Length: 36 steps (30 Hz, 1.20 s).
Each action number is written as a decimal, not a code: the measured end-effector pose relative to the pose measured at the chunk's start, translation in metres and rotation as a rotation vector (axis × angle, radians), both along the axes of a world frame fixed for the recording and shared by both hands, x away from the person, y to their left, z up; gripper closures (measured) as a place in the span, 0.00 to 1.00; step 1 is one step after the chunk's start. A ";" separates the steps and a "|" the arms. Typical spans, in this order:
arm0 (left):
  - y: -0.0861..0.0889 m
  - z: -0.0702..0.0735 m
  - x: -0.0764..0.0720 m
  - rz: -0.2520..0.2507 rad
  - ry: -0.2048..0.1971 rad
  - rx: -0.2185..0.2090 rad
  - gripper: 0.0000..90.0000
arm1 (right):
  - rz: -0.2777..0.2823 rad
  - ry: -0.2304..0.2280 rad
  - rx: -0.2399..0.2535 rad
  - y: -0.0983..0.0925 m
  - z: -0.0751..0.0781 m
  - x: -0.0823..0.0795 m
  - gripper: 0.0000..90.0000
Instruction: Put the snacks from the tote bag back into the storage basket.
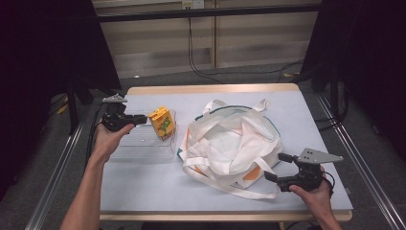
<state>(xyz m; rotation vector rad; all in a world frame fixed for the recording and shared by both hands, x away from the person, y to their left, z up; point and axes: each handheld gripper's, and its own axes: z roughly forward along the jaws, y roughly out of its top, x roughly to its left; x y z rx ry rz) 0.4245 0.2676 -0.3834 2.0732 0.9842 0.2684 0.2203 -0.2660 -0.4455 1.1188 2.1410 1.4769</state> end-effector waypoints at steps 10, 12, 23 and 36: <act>-0.010 -0.016 0.011 -0.022 0.068 0.051 1.00 | -0.005 -0.001 -0.004 -0.002 -0.001 0.000 0.12; -0.011 -0.017 0.012 -0.037 0.081 0.052 1.00 | -0.005 0.000 -0.004 -0.002 -0.001 0.000 0.12; -0.019 -0.027 0.021 -0.024 0.123 0.116 1.00 | 0.001 -0.005 -0.005 0.000 0.001 -0.001 0.12; -0.028 -0.029 0.036 -0.002 0.172 0.188 1.00 | -0.002 -0.005 -0.003 -0.001 0.001 -0.002 0.12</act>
